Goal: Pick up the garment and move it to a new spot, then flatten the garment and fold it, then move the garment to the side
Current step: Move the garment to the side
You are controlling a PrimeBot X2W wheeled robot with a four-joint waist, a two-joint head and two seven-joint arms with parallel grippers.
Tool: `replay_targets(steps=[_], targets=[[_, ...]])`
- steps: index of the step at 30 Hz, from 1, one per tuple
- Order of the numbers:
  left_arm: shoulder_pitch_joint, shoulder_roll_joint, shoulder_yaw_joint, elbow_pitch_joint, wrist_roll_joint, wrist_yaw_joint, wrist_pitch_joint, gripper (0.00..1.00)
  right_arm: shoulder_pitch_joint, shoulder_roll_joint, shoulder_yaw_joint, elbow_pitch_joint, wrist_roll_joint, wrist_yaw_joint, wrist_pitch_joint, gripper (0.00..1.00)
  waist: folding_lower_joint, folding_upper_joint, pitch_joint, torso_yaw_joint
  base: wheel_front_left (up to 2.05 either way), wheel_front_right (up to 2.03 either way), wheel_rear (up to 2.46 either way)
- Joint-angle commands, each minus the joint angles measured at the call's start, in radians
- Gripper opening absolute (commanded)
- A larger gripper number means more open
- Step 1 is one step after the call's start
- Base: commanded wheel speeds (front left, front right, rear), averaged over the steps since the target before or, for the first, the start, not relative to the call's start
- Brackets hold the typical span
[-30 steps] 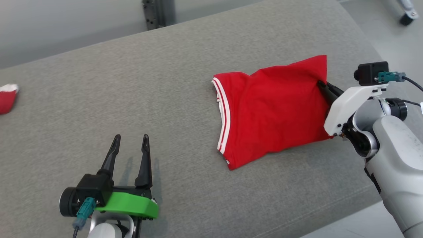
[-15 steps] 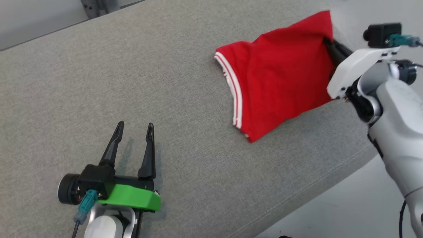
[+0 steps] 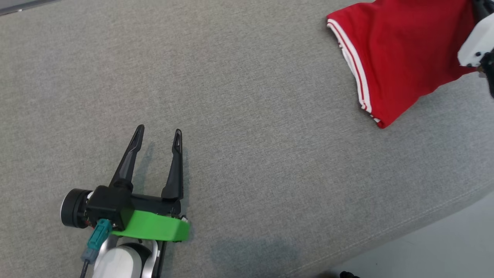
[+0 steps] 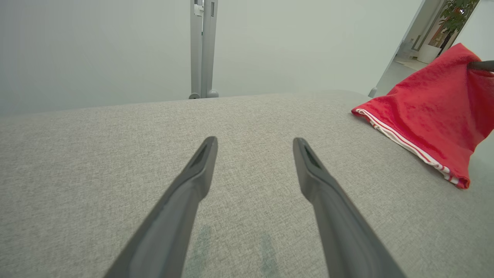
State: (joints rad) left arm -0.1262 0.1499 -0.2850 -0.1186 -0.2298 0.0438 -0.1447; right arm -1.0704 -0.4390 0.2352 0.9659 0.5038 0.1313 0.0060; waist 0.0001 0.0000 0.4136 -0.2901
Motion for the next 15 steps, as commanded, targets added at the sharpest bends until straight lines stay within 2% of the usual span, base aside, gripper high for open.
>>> replay_targets(steps=[1, 12, 13, 14, 15], targets=[[-0.019, 0.006, -0.003, -0.006, 0.011, -0.002, 0.001, 1.00, -0.020, -0.023, -0.016, 0.030, -0.016, -0.001, -0.016, 0.00, -0.0001, 0.0000, 0.047, 0.048, 0.00, 0.00, 0.00], [-0.032, 0.012, -0.022, -0.024, 0.019, 0.004, 0.008, 1.00, -0.078, -0.080, -0.145, 0.260, -0.080, -0.001, -0.148, 0.00, -0.0001, 0.0000, 0.094, 0.093, 0.00, 0.00, 0.00], [-0.033, 0.012, -0.022, -0.024, 0.020, 0.005, 0.008, 1.00, -0.083, -0.081, -0.152, 0.273, -0.094, -0.001, -0.169, 0.29, -0.0001, 0.0000, 0.095, 0.095, 0.00, 0.00, 0.00], [-0.033, 0.013, -0.023, -0.023, 0.019, 0.006, 0.008, 1.00, -0.085, -0.072, -0.159, 0.284, -0.105, -0.001, -0.182, 0.98, -0.0001, 0.0000, 0.095, 0.096, 0.00, 0.00, 0.00], [-0.033, 0.013, -0.023, -0.022, 0.019, 0.007, 0.008, 1.00, -0.085, -0.064, -0.165, 0.292, -0.116, -0.001, -0.191, 1.00, -0.0001, 0.0000, 0.095, 0.097, 0.00, 0.00, 0.00]])
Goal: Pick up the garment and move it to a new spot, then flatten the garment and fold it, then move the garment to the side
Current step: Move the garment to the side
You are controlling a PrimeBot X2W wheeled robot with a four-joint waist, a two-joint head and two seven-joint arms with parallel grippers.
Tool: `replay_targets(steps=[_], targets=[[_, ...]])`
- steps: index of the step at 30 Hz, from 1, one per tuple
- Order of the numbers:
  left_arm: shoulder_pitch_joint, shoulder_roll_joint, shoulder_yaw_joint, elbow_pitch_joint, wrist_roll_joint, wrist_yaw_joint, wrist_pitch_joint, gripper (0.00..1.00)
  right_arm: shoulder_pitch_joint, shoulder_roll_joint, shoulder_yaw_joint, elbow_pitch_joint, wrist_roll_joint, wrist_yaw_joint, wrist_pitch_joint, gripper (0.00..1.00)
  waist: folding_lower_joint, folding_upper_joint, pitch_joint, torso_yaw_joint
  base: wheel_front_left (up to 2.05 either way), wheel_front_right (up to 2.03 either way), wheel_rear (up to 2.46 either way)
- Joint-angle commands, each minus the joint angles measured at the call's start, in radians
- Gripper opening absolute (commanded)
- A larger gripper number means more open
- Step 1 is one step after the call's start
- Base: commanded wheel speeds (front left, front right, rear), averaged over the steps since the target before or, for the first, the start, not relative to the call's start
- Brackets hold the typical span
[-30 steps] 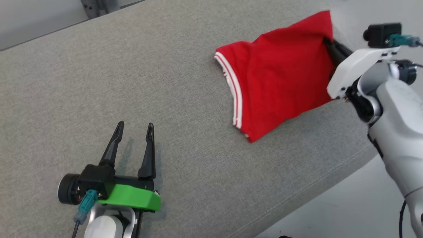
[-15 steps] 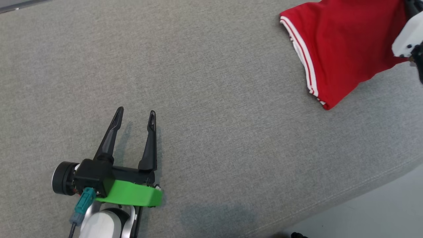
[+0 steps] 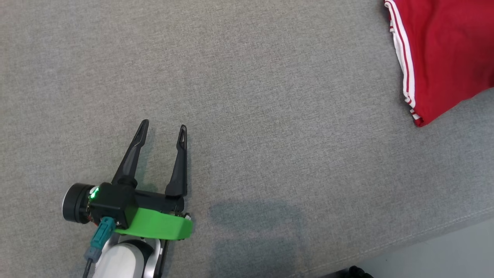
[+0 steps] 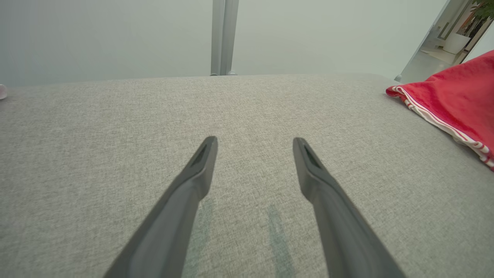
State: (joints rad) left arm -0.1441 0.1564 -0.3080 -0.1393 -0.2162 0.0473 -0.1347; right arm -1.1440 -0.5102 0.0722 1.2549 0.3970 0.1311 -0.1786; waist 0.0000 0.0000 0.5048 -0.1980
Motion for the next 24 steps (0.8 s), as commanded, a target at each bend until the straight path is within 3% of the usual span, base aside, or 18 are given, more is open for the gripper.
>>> replay_targets(steps=[1, 12, 24], targets=[[-0.017, 0.007, 0.000, -0.001, 0.004, 0.004, -0.002, 1.00, -0.013, 0.008, -0.010, 0.011, -0.020, -0.001, -0.017, 1.00, 0.0000, 0.0000, 0.003, 0.006, 0.00, 0.00, 0.00], [-0.012, 0.000, 0.002, 0.036, -0.018, 0.007, -0.026, 1.00, 0.018, 0.094, 0.029, -0.031, -0.075, -0.001, -0.074, 1.00, 0.0000, 0.0000, -0.073, 0.010, 0.00, 0.00, 0.00], [-0.015, -0.017, 0.053, 0.162, -0.078, 0.015, -0.087, 1.00, 0.156, 0.170, 0.203, -0.250, -0.004, -0.001, -0.086, 1.00, 0.0000, 0.0000, -0.253, 0.054, 0.00, 0.00, 0.00]])
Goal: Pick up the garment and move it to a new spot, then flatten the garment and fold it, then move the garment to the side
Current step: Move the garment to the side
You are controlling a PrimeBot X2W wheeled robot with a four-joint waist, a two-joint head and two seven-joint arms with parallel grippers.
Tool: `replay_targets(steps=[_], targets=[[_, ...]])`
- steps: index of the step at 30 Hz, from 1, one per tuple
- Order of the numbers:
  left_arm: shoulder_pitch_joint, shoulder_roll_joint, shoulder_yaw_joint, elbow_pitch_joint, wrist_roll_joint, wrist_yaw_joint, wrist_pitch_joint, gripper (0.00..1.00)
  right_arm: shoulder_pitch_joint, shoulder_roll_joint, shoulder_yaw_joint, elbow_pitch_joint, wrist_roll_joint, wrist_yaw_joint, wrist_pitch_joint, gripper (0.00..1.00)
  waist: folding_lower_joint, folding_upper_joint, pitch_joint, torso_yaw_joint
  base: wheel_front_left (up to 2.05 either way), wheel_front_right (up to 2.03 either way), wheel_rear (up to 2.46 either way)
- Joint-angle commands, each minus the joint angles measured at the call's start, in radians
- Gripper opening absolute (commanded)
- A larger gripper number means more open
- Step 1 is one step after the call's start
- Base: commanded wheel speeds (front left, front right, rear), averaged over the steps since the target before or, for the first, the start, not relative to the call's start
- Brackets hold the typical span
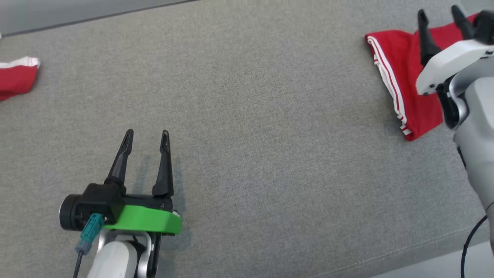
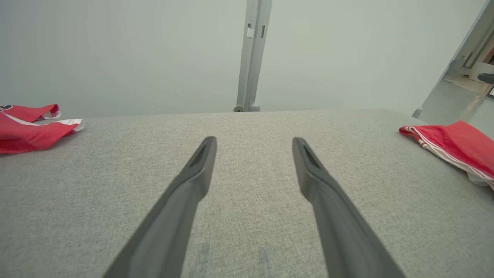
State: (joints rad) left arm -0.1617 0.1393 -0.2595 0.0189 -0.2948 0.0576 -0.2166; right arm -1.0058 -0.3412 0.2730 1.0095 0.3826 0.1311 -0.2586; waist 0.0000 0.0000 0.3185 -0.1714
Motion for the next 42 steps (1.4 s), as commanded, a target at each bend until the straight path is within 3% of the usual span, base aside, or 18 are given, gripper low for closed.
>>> replay_targets(steps=[1, 11, 27, 42], targets=[[0.008, -0.003, 0.011, 0.016, -0.006, 0.007, -0.011, 1.00, 0.039, 0.009, 0.012, -0.029, 0.019, -0.001, -0.006, 1.00, 0.0000, 0.0000, -0.083, 0.032, 0.00, 0.00, 0.00], [0.079, -0.029, 0.062, 0.120, -0.060, 0.017, -0.042, 1.00, 0.352, 0.090, -0.040, -0.345, 0.029, -0.001, -0.006, 1.00, 0.0000, 0.0000, -0.250, 0.104, 0.00, 0.00, 0.00], [0.231, -0.064, 0.134, 0.097, -0.070, 0.026, -0.049, 1.00, 0.858, 0.283, -0.241, -0.766, -0.223, -0.001, 0.036, 1.00, 0.0000, 0.0000, -0.334, 0.195, 0.00, 0.00, 0.00], [0.246, -0.082, 0.126, 0.100, -0.038, 0.014, -0.049, 1.00, 0.961, 0.290, -0.221, -0.846, -0.180, -0.001, 0.059, 1.00, 0.0000, 0.0000, -0.339, 0.195, 0.00, 0.00, 0.00]])
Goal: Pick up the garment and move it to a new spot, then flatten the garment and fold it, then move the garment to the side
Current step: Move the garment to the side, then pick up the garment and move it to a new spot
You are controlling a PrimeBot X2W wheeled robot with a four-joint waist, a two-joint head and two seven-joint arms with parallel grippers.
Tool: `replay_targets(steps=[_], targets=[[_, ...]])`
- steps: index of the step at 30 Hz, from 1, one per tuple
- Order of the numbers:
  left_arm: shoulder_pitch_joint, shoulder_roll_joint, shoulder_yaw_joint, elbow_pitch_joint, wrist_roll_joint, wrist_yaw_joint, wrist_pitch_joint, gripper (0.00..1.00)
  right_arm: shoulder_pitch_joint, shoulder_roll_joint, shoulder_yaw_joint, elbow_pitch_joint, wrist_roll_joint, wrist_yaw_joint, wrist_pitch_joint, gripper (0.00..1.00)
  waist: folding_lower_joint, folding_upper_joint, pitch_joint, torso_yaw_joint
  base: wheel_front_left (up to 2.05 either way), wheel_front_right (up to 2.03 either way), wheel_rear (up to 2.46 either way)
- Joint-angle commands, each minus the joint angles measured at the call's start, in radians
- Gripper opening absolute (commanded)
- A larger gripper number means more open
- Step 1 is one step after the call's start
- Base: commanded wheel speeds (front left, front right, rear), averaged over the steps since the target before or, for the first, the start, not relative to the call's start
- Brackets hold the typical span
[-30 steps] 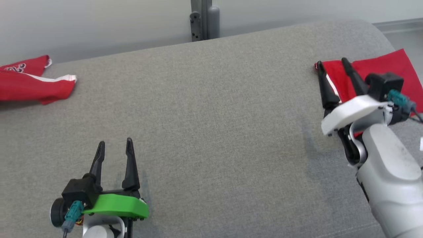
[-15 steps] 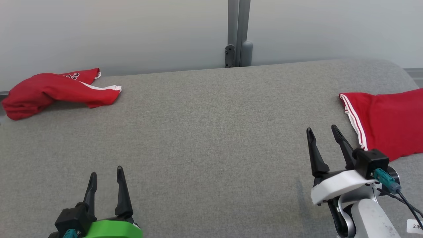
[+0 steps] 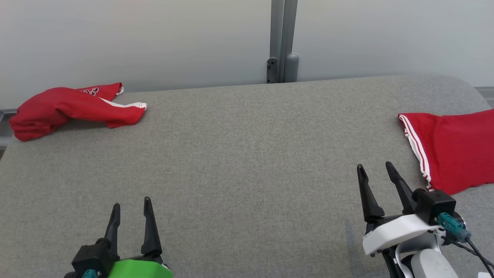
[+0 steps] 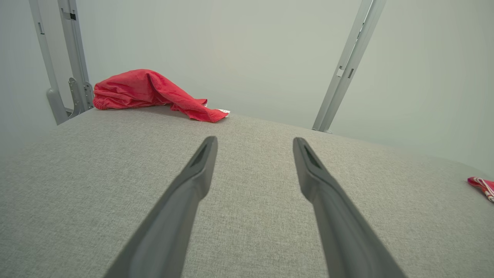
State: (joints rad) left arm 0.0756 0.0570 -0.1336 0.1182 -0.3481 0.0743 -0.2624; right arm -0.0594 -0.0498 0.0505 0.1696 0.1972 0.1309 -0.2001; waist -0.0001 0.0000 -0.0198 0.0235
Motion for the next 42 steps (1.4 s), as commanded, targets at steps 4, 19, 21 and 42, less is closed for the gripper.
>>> replay_targets(steps=[4, 19, 21, 42], targets=[[0.011, -0.002, 0.000, 0.004, 0.014, -0.006, -0.003, 1.00, 0.017, -0.002, 0.002, -0.006, 0.008, 0.000, 0.003, 1.00, 0.0001, 0.0000, -0.004, 0.000, 0.00, 0.00, 0.00], [0.010, -0.005, 0.005, 0.012, 0.017, -0.017, -0.003, 1.00, 0.027, -0.002, -0.003, -0.004, 0.011, 0.000, 0.009, 1.00, 0.0001, 0.0000, -0.007, 0.005, 0.00, 0.00, 0.00], [0.007, -0.005, 0.005, 0.014, 0.017, -0.017, -0.003, 1.00, 0.028, -0.002, -0.001, -0.006, 0.010, 0.000, 0.011, 1.00, 0.0001, 0.0000, -0.007, 0.009, 0.00, 0.00, 0.00], [-0.003, -0.005, 0.020, -0.001, 0.033, -0.013, -0.002, 1.00, 0.039, -0.002, 0.045, -0.027, 0.020, 0.000, 0.007, 1.00, 0.0001, 0.0000, -0.012, 0.441, 0.00, 0.00, 0.00]])
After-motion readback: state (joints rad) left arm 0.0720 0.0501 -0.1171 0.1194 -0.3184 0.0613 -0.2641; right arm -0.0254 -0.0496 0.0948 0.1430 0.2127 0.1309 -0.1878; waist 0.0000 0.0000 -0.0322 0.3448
